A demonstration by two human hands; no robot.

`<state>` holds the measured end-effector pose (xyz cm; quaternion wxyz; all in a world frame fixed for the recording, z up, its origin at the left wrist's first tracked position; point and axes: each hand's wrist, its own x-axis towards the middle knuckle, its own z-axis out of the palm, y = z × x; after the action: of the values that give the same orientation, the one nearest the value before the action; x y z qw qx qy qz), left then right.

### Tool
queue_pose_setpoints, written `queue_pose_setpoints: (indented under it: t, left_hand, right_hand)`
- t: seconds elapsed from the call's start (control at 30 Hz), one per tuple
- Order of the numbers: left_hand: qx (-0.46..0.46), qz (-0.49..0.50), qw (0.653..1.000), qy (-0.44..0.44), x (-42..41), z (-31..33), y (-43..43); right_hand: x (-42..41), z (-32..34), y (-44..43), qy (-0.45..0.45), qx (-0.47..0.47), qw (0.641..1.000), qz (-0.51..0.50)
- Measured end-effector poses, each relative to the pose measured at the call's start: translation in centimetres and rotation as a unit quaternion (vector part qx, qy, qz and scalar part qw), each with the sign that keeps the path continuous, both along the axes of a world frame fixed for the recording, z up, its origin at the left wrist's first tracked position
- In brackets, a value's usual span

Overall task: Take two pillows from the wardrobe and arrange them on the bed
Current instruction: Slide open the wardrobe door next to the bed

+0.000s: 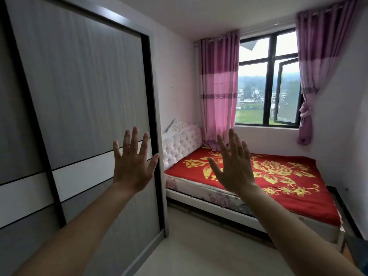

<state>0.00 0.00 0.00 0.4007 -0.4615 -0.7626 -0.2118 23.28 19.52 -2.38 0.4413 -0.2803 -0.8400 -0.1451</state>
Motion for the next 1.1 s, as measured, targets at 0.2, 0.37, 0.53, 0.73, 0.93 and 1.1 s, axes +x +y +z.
queue_pose_setpoints:
  t: [0.2, 0.37, 0.53, 0.73, 0.93, 1.1]
  left_hand:
    - [-0.026, 0.023, 0.999, -0.011, -7.3, -4.1, 4.9]
    - [-0.047, 0.045, 0.998, -0.018, -17.0, -6.7, 9.8]
    - [-0.085, 0.056, 0.994, -0.035, -28.0, -6.0, 15.1]
    - [-0.074, 0.069, 0.993, -0.06, -38.0, -5.1, 21.1]
    - [-0.089, 0.082, 0.99, -0.074, -45.0, -7.7, 26.4]
    - [-0.094, 0.119, 0.986, -0.068, -51.3, -9.0, 32.4]
  right_hand:
    - [-8.1, -4.1, 5.8, -0.035, -0.033, 0.999, -0.001]
    - [-18.6, -6.5, 11.4, -0.08, -0.054, 0.995, -0.009]
    - [-30.0, -7.0, 16.6, -0.146, -0.074, 0.986, -0.012]
    - [-39.8, -6.7, 22.4, -0.16, -0.094, 0.983, -0.002]
    - [-47.9, -8.5, 28.8, -0.149, -0.134, 0.979, 0.02]
    - [-55.7, -9.5, 35.5, -0.143, -0.145, 0.976, 0.079]
